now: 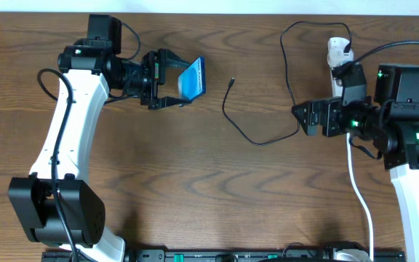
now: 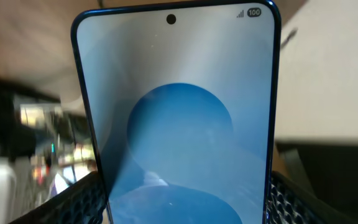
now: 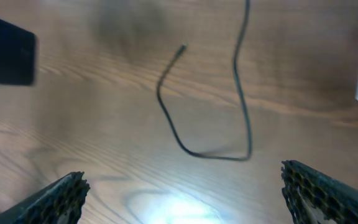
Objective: Plug charger to phone and switch on socket
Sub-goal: 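Move the right gripper toward the phone's bottom end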
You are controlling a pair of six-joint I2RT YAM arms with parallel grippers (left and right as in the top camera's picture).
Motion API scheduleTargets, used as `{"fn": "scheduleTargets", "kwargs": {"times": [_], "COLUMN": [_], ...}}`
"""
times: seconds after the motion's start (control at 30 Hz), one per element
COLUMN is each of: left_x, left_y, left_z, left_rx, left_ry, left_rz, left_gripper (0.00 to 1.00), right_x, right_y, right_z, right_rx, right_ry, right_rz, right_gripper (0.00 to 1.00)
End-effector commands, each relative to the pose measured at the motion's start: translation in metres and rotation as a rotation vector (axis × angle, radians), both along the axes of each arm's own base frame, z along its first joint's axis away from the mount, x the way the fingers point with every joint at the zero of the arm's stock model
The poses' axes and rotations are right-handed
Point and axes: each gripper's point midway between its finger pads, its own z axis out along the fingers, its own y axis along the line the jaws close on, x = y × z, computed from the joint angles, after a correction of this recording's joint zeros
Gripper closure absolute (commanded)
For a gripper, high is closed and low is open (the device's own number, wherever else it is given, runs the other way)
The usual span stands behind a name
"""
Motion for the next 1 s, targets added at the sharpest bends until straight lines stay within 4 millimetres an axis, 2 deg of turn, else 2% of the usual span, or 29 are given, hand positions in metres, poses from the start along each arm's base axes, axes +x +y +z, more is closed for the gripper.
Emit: {"fn": "scheduleTargets", "kwargs": {"times": [0.0,0.13,0.33,0.47,0.63,0.73,0.97], "left_x": [0.006,0.011,0.016,0.017,0.017,0.017,0.017], "left_y": [0.011,0.009,0.002,0.005,0.005,0.005,0.005], "left_z": [-0.013,-0.022,-0.031,-0.035,-0.035,-0.035,-0.035], "left_rx": [0.159,0.252,0.363,0.402,0.397,0.393,0.392], "left_ry": [-0.064,-0.1,-0.167,-0.171,-0.148,-0.134,-0.127], "left_rz": [0.024,0.026,0.01,0.018,0.037,0.05,0.055], "left_gripper": [0.93,0.93,0.93,0.93,0.93,0.93,0.93], "right_x": [0.005,0.018,0.041,0.052,0.056,0.056,0.056], "right_y": [0.021,0.043,0.089,0.112,0.136,0.149,0.178], "right_z": [0.008,0.002,-0.01,-0.01,-0.001,0.003,-0.012], "right_rx": [0.108,0.162,0.233,0.272,0.299,0.304,0.302], "right_ry": [0.031,0.063,0.092,0.073,0.017,-0.012,0.022], "right_rz": [-0.011,-0.014,0.02,0.041,0.095,0.123,0.106], "right_gripper": [0.01,0.01,0.02,0.02,0.02,0.05,0.09]}}
